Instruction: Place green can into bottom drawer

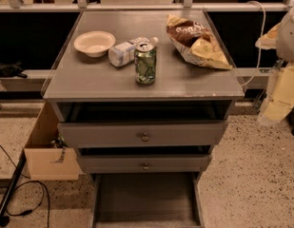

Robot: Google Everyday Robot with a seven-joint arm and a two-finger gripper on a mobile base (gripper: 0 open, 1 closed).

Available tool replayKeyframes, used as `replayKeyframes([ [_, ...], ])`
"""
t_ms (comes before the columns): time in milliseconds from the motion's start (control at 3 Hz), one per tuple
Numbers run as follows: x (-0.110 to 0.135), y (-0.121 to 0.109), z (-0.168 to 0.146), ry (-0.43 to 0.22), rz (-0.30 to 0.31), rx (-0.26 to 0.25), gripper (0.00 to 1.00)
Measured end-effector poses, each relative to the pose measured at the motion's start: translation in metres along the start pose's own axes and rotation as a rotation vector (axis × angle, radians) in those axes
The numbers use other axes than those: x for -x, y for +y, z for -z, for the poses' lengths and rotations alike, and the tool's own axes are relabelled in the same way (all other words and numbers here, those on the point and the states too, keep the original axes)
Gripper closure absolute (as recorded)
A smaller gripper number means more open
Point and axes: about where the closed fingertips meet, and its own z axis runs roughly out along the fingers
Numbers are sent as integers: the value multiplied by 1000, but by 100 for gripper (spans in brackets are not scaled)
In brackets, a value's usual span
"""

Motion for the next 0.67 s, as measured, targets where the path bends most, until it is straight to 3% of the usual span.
replayKeyframes([
  [333, 3, -3, 0, -2, 11, -4, 0],
  [667, 18, -18, -1, -12, 68, -19, 0],
])
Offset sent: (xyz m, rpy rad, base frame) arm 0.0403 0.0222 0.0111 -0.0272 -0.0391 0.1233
